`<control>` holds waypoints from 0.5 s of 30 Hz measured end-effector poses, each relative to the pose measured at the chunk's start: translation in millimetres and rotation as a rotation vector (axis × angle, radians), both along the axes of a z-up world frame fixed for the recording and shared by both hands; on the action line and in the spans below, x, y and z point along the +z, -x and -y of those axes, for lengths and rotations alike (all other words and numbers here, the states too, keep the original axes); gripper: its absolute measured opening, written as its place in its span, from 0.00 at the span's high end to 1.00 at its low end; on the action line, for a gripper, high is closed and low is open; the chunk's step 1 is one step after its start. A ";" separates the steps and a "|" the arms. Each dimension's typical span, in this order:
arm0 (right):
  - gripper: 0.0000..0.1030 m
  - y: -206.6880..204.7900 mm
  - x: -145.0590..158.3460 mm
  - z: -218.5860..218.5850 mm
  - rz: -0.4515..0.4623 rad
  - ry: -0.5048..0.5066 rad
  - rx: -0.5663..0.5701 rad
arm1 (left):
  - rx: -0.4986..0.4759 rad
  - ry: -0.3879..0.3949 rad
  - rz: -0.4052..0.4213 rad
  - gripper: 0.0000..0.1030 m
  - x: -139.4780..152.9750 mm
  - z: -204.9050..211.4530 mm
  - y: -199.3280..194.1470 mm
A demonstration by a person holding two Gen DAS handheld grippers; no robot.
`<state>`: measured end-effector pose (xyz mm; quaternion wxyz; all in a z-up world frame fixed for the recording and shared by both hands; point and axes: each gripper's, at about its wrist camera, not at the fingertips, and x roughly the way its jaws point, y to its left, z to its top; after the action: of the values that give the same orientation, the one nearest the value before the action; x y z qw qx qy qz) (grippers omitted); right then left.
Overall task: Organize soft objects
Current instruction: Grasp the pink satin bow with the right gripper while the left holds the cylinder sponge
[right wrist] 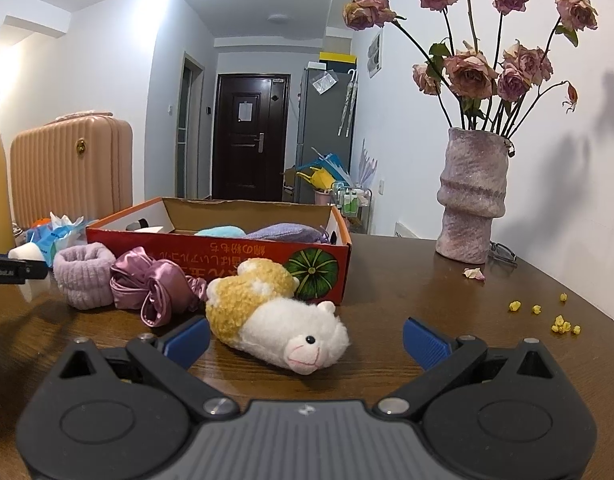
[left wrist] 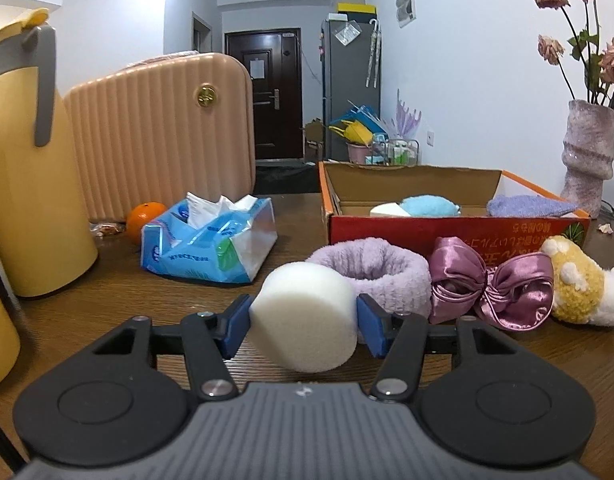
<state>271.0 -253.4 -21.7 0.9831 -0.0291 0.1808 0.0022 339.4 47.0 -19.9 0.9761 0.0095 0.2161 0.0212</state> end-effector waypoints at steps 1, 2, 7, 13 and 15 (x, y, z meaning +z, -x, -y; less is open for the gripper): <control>0.00 0.1 0.4 -0.6 0.002 -0.003 0.000 | 0.004 0.003 0.005 0.44 0.8 -1.1 1.6; 0.00 0.5 0.7 -1.5 0.004 -0.008 0.001 | 0.011 0.006 0.009 0.44 1.7 -2.4 3.2; 0.00 2.3 2.6 -15.6 0.020 -0.015 0.025 | 0.041 0.027 0.026 0.44 6.6 -10.6 8.7; 0.00 0.8 5.8 -43.9 0.061 0.004 0.071 | 0.065 0.044 0.044 0.44 11.3 -19.4 15.8; 0.00 -3.3 5.5 -53.6 0.061 0.013 0.084 | 0.073 0.049 0.044 0.44 12.1 -22.2 17.4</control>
<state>274.3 -199.8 -16.2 0.9870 -0.0433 0.1493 0.0411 322.0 69.2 -7.8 0.9792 -0.0229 0.1950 0.0517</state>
